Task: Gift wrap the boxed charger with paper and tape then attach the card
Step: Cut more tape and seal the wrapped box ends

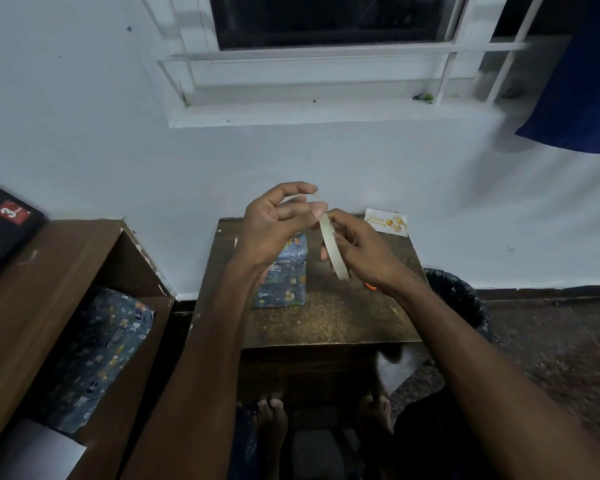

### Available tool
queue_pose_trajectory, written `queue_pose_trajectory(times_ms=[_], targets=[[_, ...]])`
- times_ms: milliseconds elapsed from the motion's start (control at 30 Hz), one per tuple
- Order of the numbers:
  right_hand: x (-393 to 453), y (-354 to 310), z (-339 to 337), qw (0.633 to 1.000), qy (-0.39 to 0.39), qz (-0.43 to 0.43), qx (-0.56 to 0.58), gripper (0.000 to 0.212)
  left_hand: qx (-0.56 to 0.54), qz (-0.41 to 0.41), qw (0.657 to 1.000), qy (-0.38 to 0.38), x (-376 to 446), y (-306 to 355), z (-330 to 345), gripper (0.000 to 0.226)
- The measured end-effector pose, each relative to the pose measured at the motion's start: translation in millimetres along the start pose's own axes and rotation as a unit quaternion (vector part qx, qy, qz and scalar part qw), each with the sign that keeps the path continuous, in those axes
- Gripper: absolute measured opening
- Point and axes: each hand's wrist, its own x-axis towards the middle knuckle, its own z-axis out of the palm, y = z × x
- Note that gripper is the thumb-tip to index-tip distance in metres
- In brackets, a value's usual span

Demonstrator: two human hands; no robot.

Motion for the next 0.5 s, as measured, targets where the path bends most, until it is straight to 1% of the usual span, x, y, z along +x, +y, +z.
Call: queue_pose_trajectory(times_ms=[67, 200, 367, 433, 500], targets=[[1.0, 2.5, -1.3, 1.0, 0.004, 0.004, -0.013, 0.021, 0.006, -0.008, 1.0, -0.009, 0.3, 0.1, -0.4, 0.035], [2.5, 3.1, -0.5, 1.0, -0.007, 0.008, -0.012, 0.021, 0.002, -0.027, 0.999, 0.026, 1.8, 2.2, 2.1, 0.036], [3.2, 2.1, 1.5, 1.0, 0.013, 0.004, -0.025, 0.019, 0.0, -0.043, 0.998, 0.043, 2.6, 3.2, 3.6, 0.035], [2.8, 2.3, 2.2, 0.999, 0.019, 0.008, -0.031, 0.02, -0.003, -0.044, 0.998, 0.054, 2.2, 4.4, 5.4, 0.032], [1.7, 1.6, 2.9, 0.999, 0.022, 0.008, -0.031, 0.021, -0.013, -0.04, 0.997, 0.072, 1.4, 5.2, 8.1, 0.023]])
